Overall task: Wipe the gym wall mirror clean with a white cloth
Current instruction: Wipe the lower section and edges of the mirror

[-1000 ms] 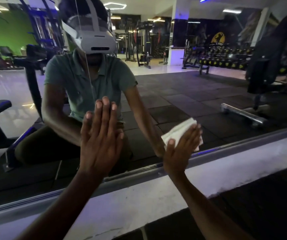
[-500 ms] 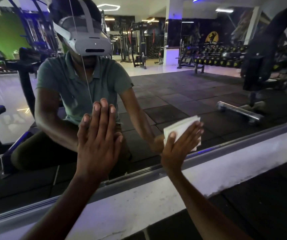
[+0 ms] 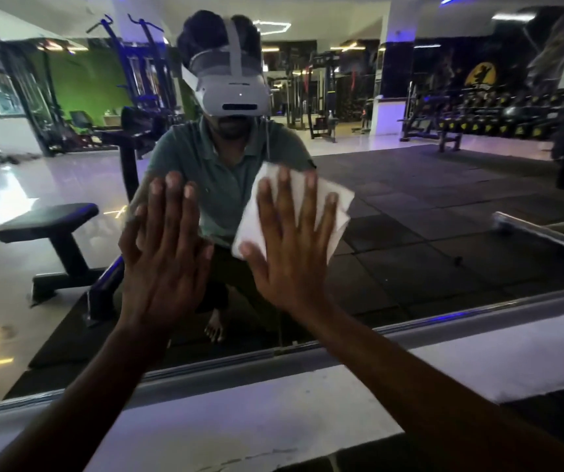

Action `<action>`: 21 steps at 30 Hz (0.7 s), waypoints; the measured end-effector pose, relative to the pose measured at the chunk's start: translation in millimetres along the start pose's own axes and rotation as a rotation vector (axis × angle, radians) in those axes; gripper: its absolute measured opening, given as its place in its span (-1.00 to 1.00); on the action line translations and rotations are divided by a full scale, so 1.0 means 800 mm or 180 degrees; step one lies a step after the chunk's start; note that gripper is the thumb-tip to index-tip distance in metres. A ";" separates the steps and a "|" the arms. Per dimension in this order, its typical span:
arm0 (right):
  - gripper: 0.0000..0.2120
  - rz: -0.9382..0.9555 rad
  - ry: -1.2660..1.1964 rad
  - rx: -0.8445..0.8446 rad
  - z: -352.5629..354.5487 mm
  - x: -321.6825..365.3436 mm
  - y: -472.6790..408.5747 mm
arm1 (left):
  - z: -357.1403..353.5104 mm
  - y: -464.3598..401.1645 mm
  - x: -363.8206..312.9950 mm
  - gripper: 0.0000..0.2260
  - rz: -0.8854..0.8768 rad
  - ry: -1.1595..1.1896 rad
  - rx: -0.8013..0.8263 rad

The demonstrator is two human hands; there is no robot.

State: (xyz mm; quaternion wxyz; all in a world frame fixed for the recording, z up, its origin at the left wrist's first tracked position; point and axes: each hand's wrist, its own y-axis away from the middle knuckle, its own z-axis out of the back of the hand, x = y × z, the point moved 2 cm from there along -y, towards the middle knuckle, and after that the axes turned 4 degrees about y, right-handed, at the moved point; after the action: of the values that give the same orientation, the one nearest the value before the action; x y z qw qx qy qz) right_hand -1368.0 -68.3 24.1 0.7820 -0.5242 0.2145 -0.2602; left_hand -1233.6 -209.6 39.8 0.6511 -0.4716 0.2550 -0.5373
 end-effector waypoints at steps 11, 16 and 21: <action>-0.24 -0.0252 -0.0129 0.0070 0.003 0.002 0.026 | -0.013 0.094 0.001 -0.36 0.0091 -0.0039 0.0337; -0.23 -0.0370 -0.0161 -0.0058 -0.009 0.019 0.032 | -0.018 0.102 -0.012 -0.35 0.0239 0.0150 0.0260; -0.24 0.0170 -0.0156 0.0795 -0.051 -0.023 0.217 | -0.036 0.103 -0.046 -0.32 0.0131 0.0175 0.0444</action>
State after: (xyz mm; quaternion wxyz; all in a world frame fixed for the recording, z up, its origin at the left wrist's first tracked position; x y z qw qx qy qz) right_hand -1375.4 -30.8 -151.2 0.8528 -0.4230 0.1751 -0.2511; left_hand -1230.7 -186.6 -52.4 0.6860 -0.4048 0.2443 -0.5531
